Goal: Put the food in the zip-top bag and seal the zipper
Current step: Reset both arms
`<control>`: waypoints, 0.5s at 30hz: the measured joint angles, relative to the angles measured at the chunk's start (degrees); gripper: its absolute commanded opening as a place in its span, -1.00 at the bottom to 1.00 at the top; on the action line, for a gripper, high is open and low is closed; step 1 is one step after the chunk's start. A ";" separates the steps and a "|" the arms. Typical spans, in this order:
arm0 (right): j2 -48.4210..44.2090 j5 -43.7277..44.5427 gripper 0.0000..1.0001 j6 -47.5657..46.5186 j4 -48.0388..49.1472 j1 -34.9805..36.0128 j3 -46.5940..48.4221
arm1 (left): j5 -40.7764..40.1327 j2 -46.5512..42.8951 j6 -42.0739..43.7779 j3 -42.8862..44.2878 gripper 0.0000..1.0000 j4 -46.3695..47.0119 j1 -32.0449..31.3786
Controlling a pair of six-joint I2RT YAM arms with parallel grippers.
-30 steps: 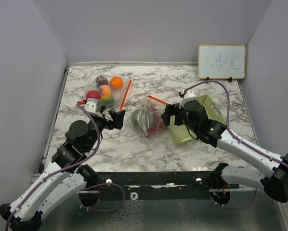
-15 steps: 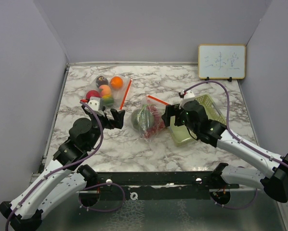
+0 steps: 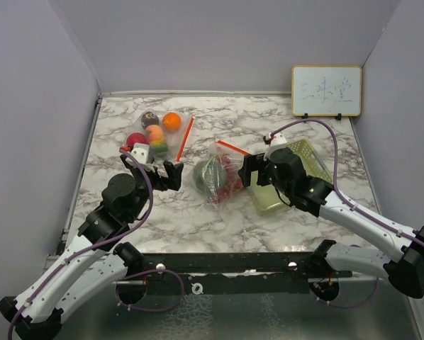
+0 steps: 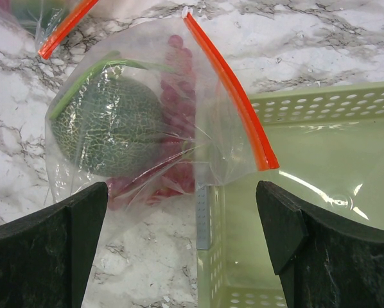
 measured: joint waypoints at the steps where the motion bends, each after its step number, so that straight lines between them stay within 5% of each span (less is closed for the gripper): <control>1: 0.00 0.00 0.99 0.00 0.00 0.00 0.00 | -0.04 0.00 0.02 0.00 0.98 -0.02 0.00; 15: -0.07 -0.02 0.99 0.02 0.00 0.00 0.00 | -0.44 0.02 0.00 0.00 0.98 -0.04 0.00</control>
